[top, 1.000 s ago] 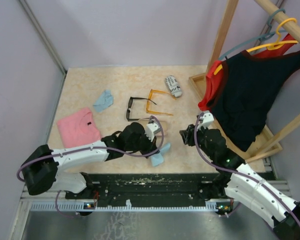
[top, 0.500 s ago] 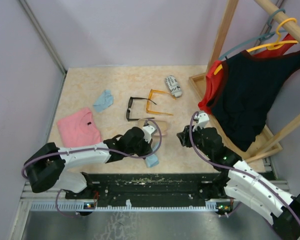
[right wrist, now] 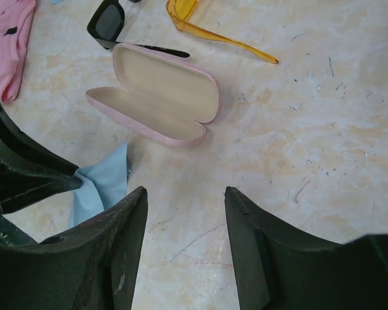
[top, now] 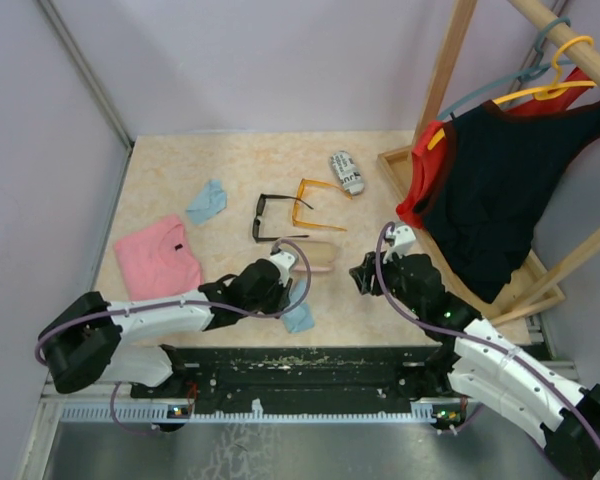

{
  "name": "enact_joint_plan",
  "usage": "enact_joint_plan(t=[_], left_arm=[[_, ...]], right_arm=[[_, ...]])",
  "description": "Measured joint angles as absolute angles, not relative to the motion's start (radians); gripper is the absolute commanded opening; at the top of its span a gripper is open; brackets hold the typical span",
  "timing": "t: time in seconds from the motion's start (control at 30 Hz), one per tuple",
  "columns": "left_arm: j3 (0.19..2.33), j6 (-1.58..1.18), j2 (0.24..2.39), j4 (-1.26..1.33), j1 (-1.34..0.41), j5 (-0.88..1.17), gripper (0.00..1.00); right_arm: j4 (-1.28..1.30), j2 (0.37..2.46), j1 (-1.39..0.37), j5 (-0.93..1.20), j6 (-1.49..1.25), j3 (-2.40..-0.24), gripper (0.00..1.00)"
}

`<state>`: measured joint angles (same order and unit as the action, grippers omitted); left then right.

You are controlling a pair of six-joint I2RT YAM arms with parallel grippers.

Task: Organize the sunglasses
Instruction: Place the glasses cleaning cloth at the center of the board.

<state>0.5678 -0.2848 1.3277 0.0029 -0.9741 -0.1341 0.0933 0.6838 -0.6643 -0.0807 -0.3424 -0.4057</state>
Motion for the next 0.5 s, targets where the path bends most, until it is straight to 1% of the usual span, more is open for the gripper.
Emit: enact_joint_plan(t=[0.07, 0.2, 0.27, 0.4, 0.5], left_arm=[[0.544, -0.296, 1.293, -0.01, -0.974, -0.151, 0.35], [0.508, -0.319, 1.224, -0.025, -0.972, -0.175, 0.4], [0.498, -0.329, 1.203, -0.031, -0.969, -0.18, 0.42], [0.477, -0.367, 1.171, -0.033, -0.966, -0.186, 0.51], [0.472, -0.405, 1.155, -0.027, -0.961, -0.193, 0.54]], right_arm=[[0.091, 0.686, -0.664, -0.08, -0.349, -0.406, 0.55], [0.086, 0.704, -0.664, -0.078, -0.369, -0.406, 0.56], [0.075, 0.715, -0.664, -0.073, -0.378, -0.406, 0.56], [0.039, 0.736, -0.664, -0.061, -0.407, -0.405, 0.56], [0.023, 0.757, -0.664, -0.059, -0.435, -0.405, 0.56]])
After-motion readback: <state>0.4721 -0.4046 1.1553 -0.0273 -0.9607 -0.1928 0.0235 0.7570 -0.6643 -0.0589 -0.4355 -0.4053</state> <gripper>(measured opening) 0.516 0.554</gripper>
